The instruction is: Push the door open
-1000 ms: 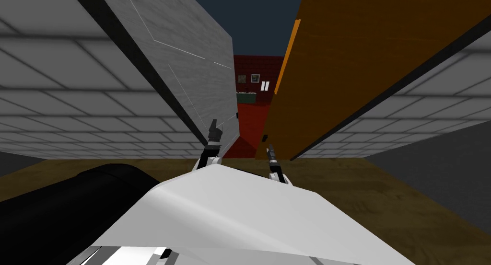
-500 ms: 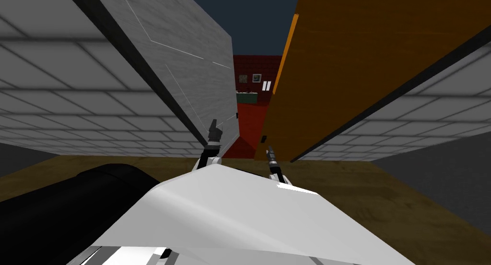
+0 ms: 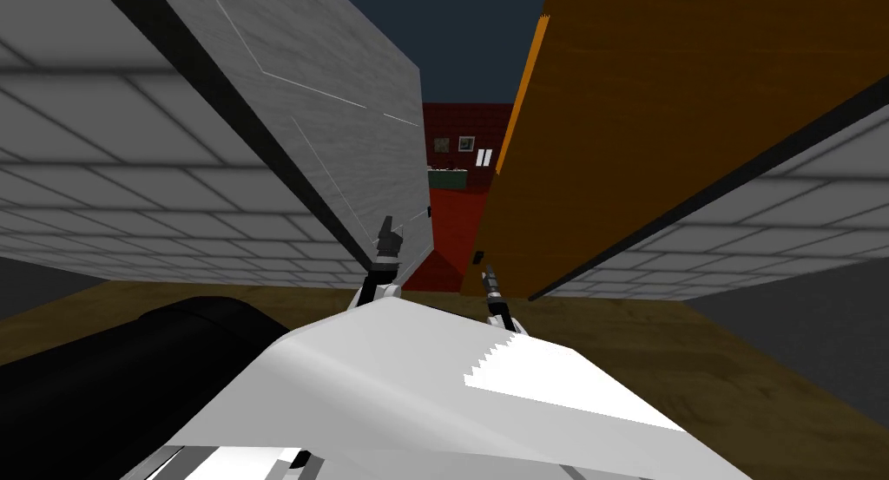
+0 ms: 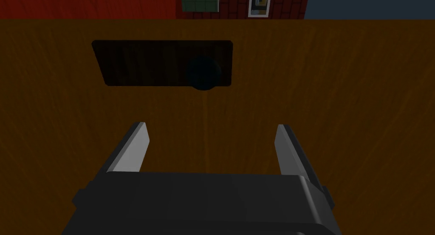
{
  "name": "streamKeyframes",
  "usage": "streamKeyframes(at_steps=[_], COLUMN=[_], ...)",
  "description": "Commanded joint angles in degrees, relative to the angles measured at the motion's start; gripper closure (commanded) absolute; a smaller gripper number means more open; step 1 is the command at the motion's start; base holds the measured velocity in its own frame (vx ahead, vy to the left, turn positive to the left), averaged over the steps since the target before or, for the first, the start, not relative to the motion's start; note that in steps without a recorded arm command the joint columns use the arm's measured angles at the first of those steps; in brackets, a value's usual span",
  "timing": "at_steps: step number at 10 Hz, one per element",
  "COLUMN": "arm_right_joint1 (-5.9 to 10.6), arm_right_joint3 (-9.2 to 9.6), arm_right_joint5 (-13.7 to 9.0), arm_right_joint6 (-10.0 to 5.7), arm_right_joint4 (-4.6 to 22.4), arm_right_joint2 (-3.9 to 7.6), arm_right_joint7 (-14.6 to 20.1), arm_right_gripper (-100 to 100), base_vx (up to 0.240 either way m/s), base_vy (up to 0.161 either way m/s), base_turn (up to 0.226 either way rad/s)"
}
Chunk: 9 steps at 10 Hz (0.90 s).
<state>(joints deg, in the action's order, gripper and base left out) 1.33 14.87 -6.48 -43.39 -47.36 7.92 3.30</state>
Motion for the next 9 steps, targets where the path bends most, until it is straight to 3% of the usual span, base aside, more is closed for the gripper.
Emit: streamKeyframes(at_steps=[1,6,7,9], arm_right_joint1=[0.18,0.47,0.47,0.47], arm_right_joint3=[-0.30,-0.90,-0.90,-0.90], arm_right_joint5=[0.00,-0.01,-0.01,-0.01], arm_right_joint6=[-0.22,-0.61,-0.61,-0.61], arm_right_joint4=[0.46,1.33,1.33,1.33], arm_right_joint2=[-0.26,-0.75,-0.75,-0.75], arm_right_joint7=[-0.18,-0.50,-0.50,-0.50], arm_right_gripper=[-100,-100,100,100], base_vx=[0.200,0.171,-0.016,-0.027], base_vy=[0.042,0.028,-0.002,-0.004], base_turn=[0.032,0.025,-0.010,0.008])
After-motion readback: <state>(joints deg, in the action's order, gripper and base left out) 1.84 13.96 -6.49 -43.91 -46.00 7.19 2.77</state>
